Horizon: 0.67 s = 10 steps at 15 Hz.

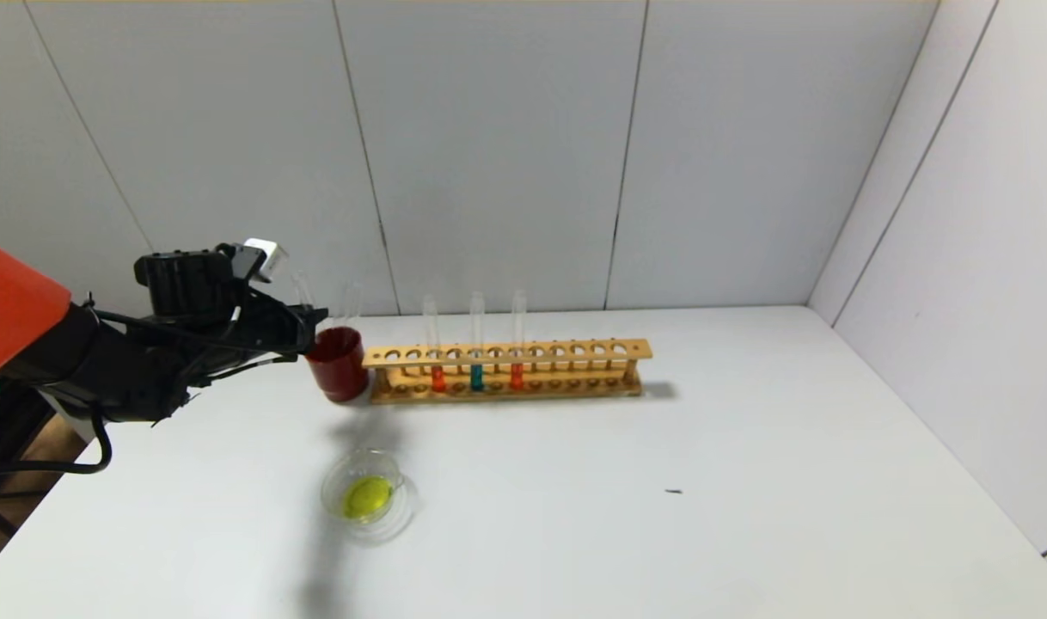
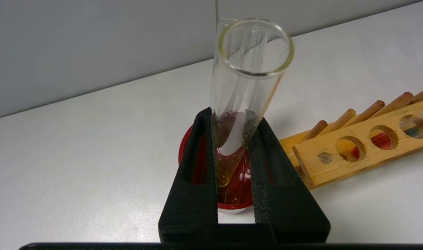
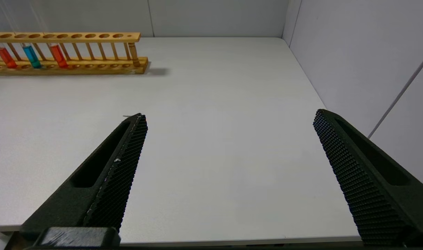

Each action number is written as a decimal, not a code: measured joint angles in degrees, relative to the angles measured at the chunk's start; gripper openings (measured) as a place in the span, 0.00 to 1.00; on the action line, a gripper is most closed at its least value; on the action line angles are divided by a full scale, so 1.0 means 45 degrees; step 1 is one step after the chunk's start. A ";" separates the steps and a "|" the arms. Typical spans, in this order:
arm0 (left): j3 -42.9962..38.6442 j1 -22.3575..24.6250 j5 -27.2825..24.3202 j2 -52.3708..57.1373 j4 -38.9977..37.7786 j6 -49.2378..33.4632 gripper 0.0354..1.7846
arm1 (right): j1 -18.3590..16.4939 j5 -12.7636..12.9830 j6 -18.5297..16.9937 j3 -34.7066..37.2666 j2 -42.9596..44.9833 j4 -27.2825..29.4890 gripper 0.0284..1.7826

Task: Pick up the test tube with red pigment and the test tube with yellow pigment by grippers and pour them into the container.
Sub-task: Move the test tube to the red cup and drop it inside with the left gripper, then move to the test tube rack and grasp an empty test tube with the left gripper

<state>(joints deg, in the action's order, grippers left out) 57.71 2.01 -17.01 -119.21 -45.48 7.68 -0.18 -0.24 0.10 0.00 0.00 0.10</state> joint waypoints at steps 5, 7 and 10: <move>0.0019 -0.0003 0.0000 -0.0127 -0.0079 0.0005 0.43 | -0.0005 0.0000 0.0003 0.0000 0.0000 0.0000 0.98; 0.0024 -0.0003 -0.0005 -0.0130 -0.0084 0.0000 0.64 | 0.0005 0.0000 0.0003 0.0000 0.0000 0.0000 0.98; 0.0092 -0.0008 0.0024 0.0005 -0.0108 -0.0030 0.86 | 0.0000 0.0005 -0.0005 0.0000 0.0000 0.0000 0.98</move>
<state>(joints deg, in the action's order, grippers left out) 58.12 1.97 -16.90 -119.19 -45.97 7.55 -0.18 -0.22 0.07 0.00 0.00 0.10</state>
